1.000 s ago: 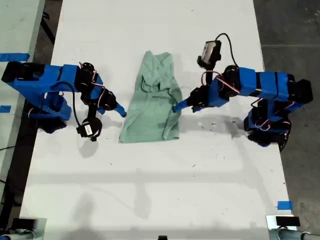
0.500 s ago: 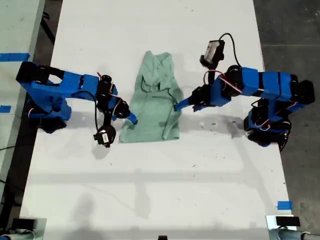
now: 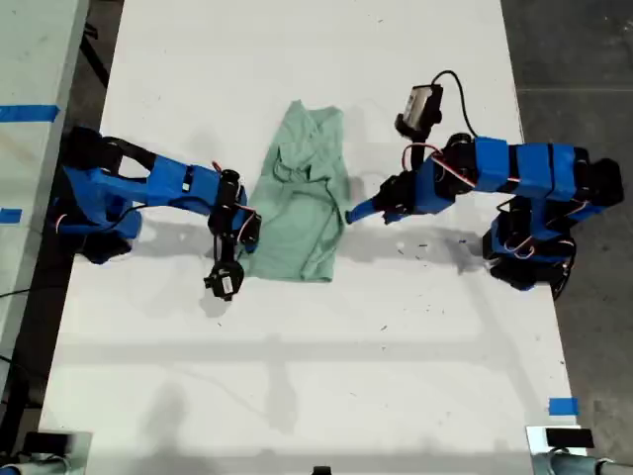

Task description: Fold tshirt

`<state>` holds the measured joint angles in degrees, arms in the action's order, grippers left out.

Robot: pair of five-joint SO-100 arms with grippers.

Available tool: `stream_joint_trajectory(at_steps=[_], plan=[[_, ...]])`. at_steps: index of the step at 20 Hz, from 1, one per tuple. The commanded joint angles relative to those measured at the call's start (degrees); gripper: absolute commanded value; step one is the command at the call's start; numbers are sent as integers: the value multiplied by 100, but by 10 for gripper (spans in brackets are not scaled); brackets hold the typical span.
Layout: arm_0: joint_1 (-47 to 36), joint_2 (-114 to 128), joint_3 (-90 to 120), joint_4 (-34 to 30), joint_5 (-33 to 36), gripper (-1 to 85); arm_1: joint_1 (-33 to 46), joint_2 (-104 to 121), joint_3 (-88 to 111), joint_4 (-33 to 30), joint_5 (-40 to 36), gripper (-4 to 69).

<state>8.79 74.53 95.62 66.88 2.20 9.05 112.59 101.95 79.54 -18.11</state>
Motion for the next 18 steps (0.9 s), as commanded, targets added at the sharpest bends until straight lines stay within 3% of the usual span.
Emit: stream_joint_trajectory(at_steps=[1,5,8,18], plan=[[-167,650,-88,501,-53,43,-70,325,-26,-229,26,301],[-299,1503,-237,1230,35,59,-79,325,44,-325,9,295],[-378,2030,-404,1582,88,26,-97,325,105,-352,26,294],[-185,-747,-3735,1767,642,0,-123,325,114,-387,53,291]])
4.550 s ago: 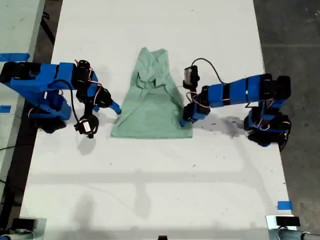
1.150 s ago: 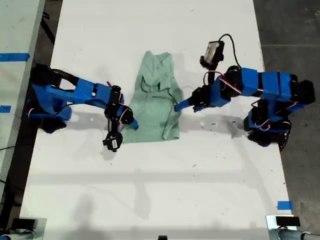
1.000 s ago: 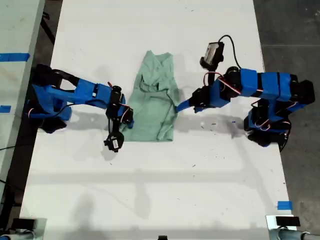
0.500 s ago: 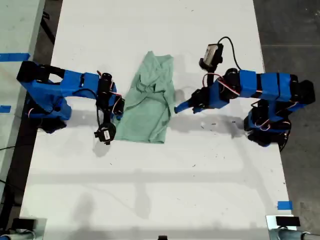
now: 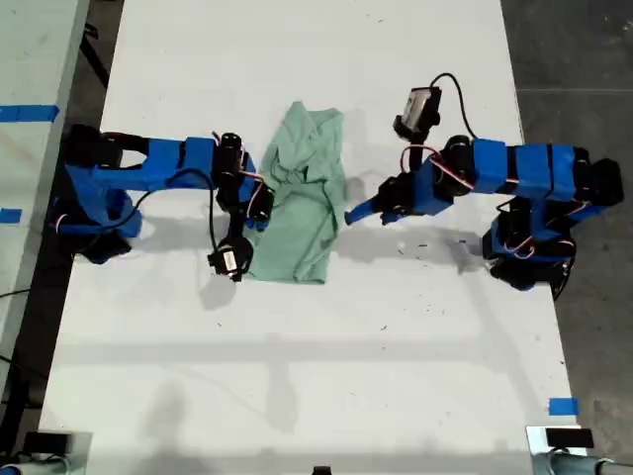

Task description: Fold tshirt

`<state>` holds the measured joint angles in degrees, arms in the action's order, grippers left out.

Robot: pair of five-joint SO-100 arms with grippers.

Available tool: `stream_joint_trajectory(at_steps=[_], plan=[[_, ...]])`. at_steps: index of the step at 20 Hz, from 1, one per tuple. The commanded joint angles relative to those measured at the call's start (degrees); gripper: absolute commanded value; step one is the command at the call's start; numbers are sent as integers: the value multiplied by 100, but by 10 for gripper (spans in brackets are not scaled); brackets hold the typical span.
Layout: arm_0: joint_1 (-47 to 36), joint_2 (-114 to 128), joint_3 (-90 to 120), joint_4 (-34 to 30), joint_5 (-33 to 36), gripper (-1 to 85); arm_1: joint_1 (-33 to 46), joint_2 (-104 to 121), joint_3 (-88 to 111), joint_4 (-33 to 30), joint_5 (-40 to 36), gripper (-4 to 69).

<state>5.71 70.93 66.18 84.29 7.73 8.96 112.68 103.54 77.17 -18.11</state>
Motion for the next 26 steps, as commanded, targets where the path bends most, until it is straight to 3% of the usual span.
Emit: stream_joint_trajectory(at_steps=[1,8,10,11,13,18,21,26], plan=[[149,-633,-844,-149,105,0,-123,316,-35,-149,62,291],[149,-2777,-1670,-940,325,5,-141,290,18,-220,70,290],[123,-2971,-1775,-923,316,79,-167,308,53,-220,97,290],[123,-2848,-1793,-773,316,196,-185,308,62,-220,114,290],[123,-2391,-1784,-334,334,272,-193,316,88,-220,123,291],[246,-501,-1723,1230,308,277,-202,316,149,-220,123,291],[272,369,-1556,1854,281,270,-211,343,141,-202,123,291],[352,703,-1327,2294,185,286,-272,369,-105,35,176,291]])
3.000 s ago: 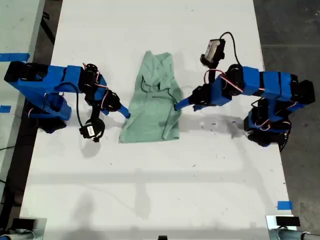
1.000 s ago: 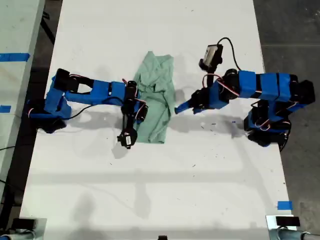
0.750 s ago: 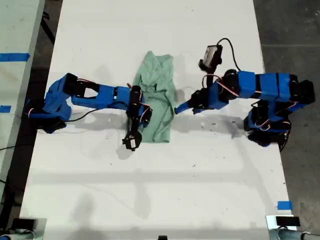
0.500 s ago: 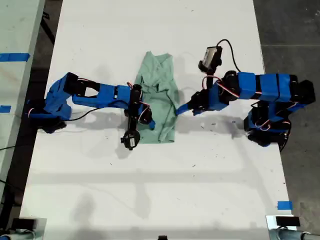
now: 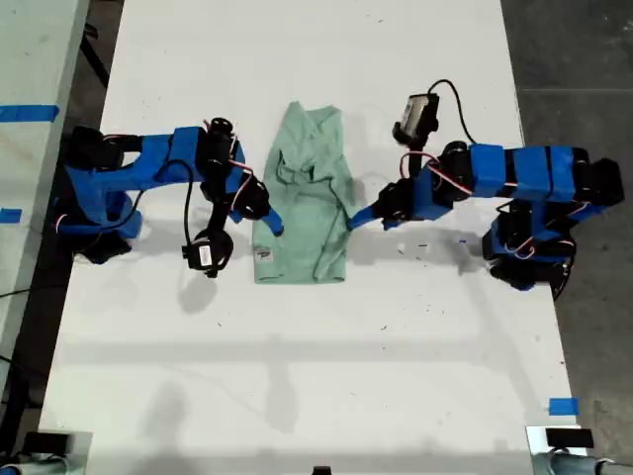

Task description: Fold tshirt

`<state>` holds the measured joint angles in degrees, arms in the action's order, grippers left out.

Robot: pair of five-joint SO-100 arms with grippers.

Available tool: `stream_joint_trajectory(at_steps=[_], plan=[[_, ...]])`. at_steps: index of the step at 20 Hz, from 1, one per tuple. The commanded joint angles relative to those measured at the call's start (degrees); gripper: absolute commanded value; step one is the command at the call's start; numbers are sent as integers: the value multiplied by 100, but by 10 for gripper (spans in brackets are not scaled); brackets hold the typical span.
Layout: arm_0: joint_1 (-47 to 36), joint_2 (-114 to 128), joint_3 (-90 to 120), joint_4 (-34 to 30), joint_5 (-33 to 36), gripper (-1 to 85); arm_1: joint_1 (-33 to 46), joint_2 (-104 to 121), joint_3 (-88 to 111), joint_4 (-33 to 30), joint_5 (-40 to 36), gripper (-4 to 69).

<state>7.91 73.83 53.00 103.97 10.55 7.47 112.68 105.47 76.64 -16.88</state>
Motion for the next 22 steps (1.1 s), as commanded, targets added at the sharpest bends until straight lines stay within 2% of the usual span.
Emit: stream_joint_trajectory(at_steps=[1,3,4,6,7,9,16,20,22], plan=[[149,422,88,325,-202,292,-123,369,-334,105,62,291],[211,668,615,123,-396,287,-185,360,-422,132,88,291],[229,1116,1354,-352,-501,283,-229,334,-475,132,114,292],[229,2558,3507,-1942,-694,264,-316,158,-633,70,149,291],[237,3015,4113,-2215,-844,252,-360,-26,-773,53,167,291],[308,3059,4271,-2188,-932,251,-439,-510,-1099,-26,167,291],[413,1187,3560,-3085,-694,270,-668,-2909,-2628,-132,167,298],[387,1248,3604,-3103,-686,272,-721,-3129,-2795,-114,193,295],[378,1116,3700,-3340,-659,272,-721,-3322,-2804,-149,193,293]])
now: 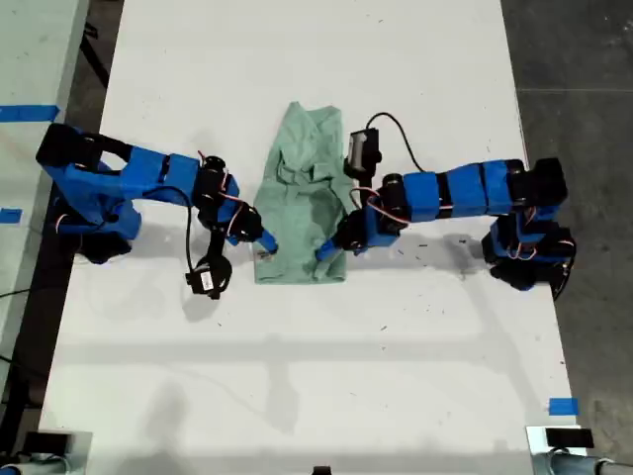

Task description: Fold tshirt

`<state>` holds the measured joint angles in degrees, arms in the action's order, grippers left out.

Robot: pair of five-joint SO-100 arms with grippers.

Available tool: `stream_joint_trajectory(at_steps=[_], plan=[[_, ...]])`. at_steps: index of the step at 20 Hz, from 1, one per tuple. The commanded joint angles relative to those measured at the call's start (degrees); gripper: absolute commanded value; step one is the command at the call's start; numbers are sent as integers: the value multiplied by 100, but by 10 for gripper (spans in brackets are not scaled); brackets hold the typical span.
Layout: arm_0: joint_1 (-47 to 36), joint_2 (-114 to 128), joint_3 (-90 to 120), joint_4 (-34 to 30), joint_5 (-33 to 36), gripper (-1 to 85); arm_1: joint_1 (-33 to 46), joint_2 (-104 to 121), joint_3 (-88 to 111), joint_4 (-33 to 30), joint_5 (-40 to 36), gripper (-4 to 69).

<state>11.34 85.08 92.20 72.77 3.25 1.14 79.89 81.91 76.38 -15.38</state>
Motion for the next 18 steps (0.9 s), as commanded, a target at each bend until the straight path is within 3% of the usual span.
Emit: stream_joint_trajectory(at_steps=[1,6,8,10,15,18], plan=[[35,-141,-149,-413,79,271,-97,-202,-457,-211,44,292],[-79,-1538,-510,-1125,114,199,-97,-1564,-940,-431,211,248],[-88,-1828,-545,-1213,-70,32,-114,-2057,-1239,-352,413,100],[-26,-1872,-545,-1283,-79,0,-185,-2382,-1591,-167,457,-18],[211,-1371,-729,-1169,-9,0,-483,-2109,-2065,255,369,-17],[791,-1213,-2030,-44,26,0,-932,-1380,-2452,712,149,-17]])
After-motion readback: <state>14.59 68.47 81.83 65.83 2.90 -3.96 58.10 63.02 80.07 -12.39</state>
